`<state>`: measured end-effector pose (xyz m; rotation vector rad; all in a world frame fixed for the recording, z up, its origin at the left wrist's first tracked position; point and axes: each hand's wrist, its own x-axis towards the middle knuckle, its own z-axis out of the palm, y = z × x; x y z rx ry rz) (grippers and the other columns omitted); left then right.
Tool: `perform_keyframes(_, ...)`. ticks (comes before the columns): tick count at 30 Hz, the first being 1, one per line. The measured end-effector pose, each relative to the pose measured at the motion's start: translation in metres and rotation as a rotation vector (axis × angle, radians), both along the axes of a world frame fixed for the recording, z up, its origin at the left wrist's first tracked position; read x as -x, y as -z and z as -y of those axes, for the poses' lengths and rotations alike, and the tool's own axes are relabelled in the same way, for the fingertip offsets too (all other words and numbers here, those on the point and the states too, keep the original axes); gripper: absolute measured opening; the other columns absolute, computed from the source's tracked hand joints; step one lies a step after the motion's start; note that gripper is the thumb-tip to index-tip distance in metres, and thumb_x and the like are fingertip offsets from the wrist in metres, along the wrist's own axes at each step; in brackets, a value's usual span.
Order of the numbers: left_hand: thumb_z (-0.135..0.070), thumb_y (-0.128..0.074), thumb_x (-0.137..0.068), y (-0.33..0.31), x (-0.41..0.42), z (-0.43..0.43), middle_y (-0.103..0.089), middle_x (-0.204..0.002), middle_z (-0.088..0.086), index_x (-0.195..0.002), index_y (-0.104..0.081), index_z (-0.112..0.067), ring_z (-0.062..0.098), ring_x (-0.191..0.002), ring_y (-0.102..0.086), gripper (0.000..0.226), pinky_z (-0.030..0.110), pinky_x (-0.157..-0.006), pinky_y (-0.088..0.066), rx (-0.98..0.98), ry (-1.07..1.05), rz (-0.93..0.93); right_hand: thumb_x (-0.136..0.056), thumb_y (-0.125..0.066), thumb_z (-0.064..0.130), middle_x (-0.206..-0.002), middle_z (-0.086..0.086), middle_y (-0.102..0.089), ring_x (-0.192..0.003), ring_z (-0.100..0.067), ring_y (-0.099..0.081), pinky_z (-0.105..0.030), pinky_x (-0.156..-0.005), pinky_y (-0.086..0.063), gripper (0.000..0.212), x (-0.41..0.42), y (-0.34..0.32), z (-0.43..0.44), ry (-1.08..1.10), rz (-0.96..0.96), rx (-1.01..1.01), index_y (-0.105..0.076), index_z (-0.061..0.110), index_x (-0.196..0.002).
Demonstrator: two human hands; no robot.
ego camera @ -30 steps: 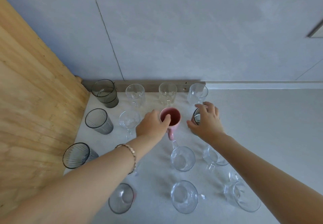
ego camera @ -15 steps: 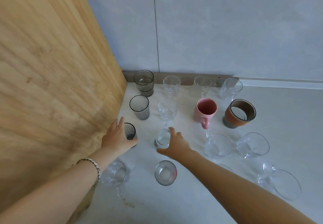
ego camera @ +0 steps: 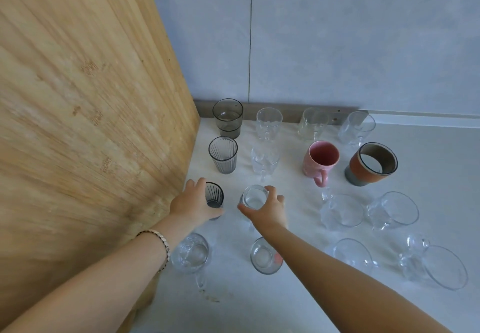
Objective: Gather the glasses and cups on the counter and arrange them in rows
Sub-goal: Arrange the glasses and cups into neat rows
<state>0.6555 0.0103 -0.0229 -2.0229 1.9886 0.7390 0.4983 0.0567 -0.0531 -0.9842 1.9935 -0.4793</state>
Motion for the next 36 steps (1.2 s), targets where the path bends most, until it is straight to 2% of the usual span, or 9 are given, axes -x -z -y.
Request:
perform_keyframes(13, -0.059, -0.064, -0.074, 0.013, 0.011, -0.006, -0.045, -0.128, 0.011, -0.133, -0.035, -0.013, 0.031, -0.104, -0.060, 0.080, 0.033, -0.070, -0.046, 0.107, -0.157, -0.002, -0.074, -0.073, 0.040, -0.126, -0.005, -0.041, -0.083, -0.020, -0.054, -0.028, -0.069, -0.046, 0.070, 0.014, -0.008, 0.005, -0.097, -0.024, -0.021, -0.036, 0.019, -0.130)
perform_keyframes(16, -0.058, -0.064, -0.075, 0.014, 0.014, -0.006, -0.045, -0.127, 0.012, -0.132, -0.035, -0.011, 0.033, -0.101, -0.061, 0.079, 0.033, -0.068, -0.045, 0.103, -0.170, -0.025, -0.073, -0.075, 0.041, -0.130, -0.006, -0.041, -0.092, -0.019, -0.052, -0.029, -0.079, -0.050, 0.076, 0.018, -0.010, 0.007, -0.141, -0.037, -0.036, -0.034, 0.019, -0.133)
perform_keyframes(18, -0.058, -0.063, -0.076, 0.012, 0.014, -0.007, -0.042, -0.132, 0.014, -0.136, -0.030, -0.010, 0.034, -0.102, -0.061, 0.084, 0.034, -0.067, -0.045, 0.084, -0.180, -0.044, -0.070, -0.076, 0.049, -0.138, -0.009, -0.037, -0.111, -0.024, -0.052, -0.035, -0.092, -0.050, 0.092, 0.019, -0.010, 0.007, -0.172, -0.040, -0.075, -0.025, 0.019, -0.141)
perform_keyframes(21, -0.061, -0.057, -0.080, 0.007, 0.023, -0.014, -0.026, -0.148, 0.017, -0.147, -0.013, -0.009, 0.037, -0.123, -0.048, 0.095, 0.042, -0.087, -0.048, 0.130, -0.169, -0.002, -0.062, -0.075, 0.062, -0.149, -0.009, -0.024, -0.137, -0.029, -0.033, -0.042, -0.110, -0.036, 0.120, 0.027, -0.021, -0.001, -0.207, -0.014, -0.109, -0.004, 0.022, -0.150)
perform_keyframes(23, -0.054, -0.058, -0.082, 0.004, 0.037, -0.022, -0.027, -0.149, 0.020, -0.146, -0.022, -0.006, 0.039, -0.134, -0.036, 0.088, 0.047, -0.102, -0.041, 0.275, -0.041, 0.000, -0.068, -0.075, 0.055, -0.148, -0.005, -0.027, -0.138, -0.025, -0.033, -0.038, -0.110, -0.034, 0.106, 0.044, -0.033, -0.014, -0.257, -0.005, -0.057, -0.015, 0.021, -0.149)
perform_keyframes(26, -0.033, -0.072, -0.072, 0.004, 0.074, -0.029, -0.054, -0.126, 0.026, -0.125, -0.054, 0.000, 0.045, -0.114, -0.056, 0.065, 0.049, -0.091, -0.049, 0.452, 0.265, -0.118, -0.080, -0.070, 0.036, -0.126, 0.000, -0.056, -0.117, -0.014, -0.054, -0.025, -0.100, -0.045, 0.054, 0.086, -0.049, -0.039, -0.290, -0.063, 0.056, -0.052, 0.019, -0.129)
perform_keyframes(30, -0.031, -0.055, -0.087, -0.015, 0.151, -0.042, -0.044, -0.138, 0.011, -0.137, -0.040, -0.010, 0.031, -0.124, -0.047, 0.056, 0.038, -0.100, -0.040, 0.250, 0.450, -0.252, -0.083, -0.065, 0.021, -0.088, 0.007, -0.066, -0.091, -0.012, -0.066, -0.032, -0.092, -0.053, 0.018, 0.160, -0.062, -0.064, -0.184, -0.128, 0.089, -0.068, 0.018, -0.101)
perform_keyframes(33, -0.036, -0.055, -0.087, -0.013, 0.203, -0.046, -0.039, -0.142, 0.007, -0.142, -0.030, -0.016, 0.028, -0.127, -0.044, 0.064, 0.039, -0.102, -0.040, 0.057, 0.518, -0.212, -0.082, -0.067, 0.019, -0.104, 0.002, -0.062, -0.097, -0.018, -0.063, -0.035, -0.092, -0.051, 0.023, 0.218, -0.062, -0.075, -0.041, -0.301, 0.135, -0.068, 0.016, -0.105)
perform_keyframes(36, -0.044, -0.060, -0.082, -0.002, 0.236, -0.047, -0.032, -0.147, 0.008, -0.144, -0.020, -0.016, 0.030, -0.128, -0.044, 0.079, 0.042, -0.101, -0.039, -0.043, 0.468, -0.160, -0.082, -0.068, 0.033, -0.136, -0.010, -0.045, -0.121, -0.028, -0.050, -0.036, -0.102, -0.040, 0.059, 0.263, -0.057, -0.075, 0.069, -0.425, -0.013, -0.049, 0.013, -0.133)
